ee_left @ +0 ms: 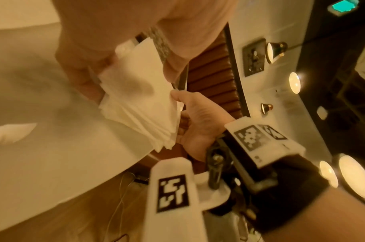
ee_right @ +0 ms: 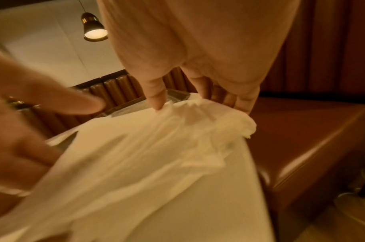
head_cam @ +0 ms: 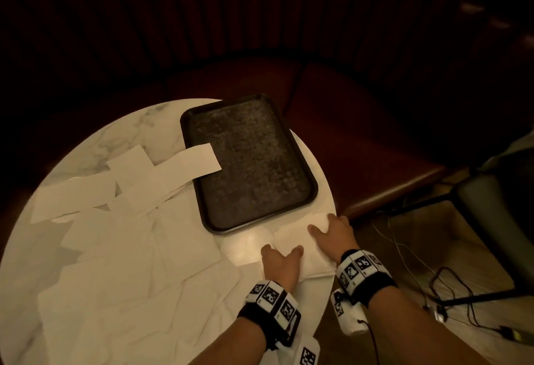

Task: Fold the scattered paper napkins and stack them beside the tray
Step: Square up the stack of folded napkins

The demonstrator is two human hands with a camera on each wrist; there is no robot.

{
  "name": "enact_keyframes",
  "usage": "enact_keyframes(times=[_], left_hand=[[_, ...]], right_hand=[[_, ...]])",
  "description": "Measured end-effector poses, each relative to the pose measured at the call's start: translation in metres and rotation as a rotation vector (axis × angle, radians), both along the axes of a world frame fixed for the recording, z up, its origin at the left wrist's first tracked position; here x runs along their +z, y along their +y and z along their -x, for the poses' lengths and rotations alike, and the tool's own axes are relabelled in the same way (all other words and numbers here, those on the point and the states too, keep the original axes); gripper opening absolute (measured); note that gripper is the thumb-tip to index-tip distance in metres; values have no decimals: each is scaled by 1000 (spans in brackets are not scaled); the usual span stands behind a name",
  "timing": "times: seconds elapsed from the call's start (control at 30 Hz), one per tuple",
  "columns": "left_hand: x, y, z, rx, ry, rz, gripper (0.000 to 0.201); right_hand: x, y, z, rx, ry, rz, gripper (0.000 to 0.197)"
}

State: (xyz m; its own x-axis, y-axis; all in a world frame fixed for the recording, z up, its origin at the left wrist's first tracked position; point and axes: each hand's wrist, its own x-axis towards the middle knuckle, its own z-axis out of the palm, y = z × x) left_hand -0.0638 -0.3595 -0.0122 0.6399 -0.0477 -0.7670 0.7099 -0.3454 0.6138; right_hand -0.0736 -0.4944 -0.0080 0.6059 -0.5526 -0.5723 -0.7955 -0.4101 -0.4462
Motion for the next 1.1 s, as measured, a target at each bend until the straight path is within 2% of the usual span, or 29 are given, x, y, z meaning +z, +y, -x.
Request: enact_keyframes(times=[0.07, 0.13, 0.3, 0.43, 0.57, 0.7, 0.83, 0.97, 1.03, 1.1], left_hand=[[-3, -3, -3, 38, 38, 6, 95], [-3, -3, -3, 3, 37, -14, 101], [7, 3, -6, 5, -4, -43, 80], [7, -7, 1, -50, -22, -26, 78], [1, -7, -3, 10, 38, -16, 83], [-1, -1, -13, -37, 34, -116, 60], [-5, -1, -19, -110, 28, -171, 56], [-10, -1, -21, -189, 1, -218, 61], [-12, 1, -22, -210, -30, -225, 55], [-13, 5, -20, -206, -65, -149, 46]], right_hand=[[-2, 16, 2, 19, -22, -18, 69], [-2, 28, 7, 29, -41, -2, 67], [0, 24, 14, -131, -54, -17, 68], [-1, 29, 10, -128, -35, -99, 59], [2, 30, 6, -157, -16, -171, 49], [-1, 30, 8, -166, 69, -112, 61], [-2, 35, 8, -131, 89, -68, 65], [-6, 29, 15, -259, 11, -171, 62], [-7, 26, 20, -351, -80, -233, 62], [-8, 26, 24, -500, -184, -380, 64]])
